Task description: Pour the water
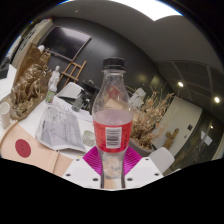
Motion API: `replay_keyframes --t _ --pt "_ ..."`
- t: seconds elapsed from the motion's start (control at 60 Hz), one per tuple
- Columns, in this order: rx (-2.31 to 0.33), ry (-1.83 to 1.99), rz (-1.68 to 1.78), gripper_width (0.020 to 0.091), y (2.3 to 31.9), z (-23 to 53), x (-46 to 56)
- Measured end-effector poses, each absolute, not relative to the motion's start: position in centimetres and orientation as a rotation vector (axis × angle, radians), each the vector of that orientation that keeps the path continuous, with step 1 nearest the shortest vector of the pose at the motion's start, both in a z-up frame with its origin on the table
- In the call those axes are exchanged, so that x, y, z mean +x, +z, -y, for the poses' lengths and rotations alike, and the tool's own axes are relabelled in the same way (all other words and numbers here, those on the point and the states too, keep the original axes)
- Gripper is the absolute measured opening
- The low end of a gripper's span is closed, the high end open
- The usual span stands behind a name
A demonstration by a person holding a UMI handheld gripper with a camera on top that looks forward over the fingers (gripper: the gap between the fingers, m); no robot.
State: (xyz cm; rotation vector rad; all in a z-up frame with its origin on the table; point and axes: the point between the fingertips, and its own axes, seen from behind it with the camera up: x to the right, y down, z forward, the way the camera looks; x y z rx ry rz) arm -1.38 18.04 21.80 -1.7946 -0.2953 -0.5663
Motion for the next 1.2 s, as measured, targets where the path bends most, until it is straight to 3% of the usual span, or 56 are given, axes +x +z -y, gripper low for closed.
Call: replay_keyframes --t 0.15,0.3,0.533,0.883,1.033,1.2 --pt "-1.625 -0.800 0.562 0.0221 28.0 -18.8 -9.3" --pt "-1.432 -0.964 0.866 0.0220 30.2 -19.6 -18.9" --pt "-1.115 -1.241 1.320 0.0219 26.8 -21.8 -30.6" --pt "-0.845 -1.524 1.611 0.0218 22.5 -24.6 -34.9" --pt "-0.952 -1.440 1.582 0.0219 21.7 -24.5 -34.6" --pt "-1.430 -1.003 1.249 0.0221 21.2 -23.2 -33.2"
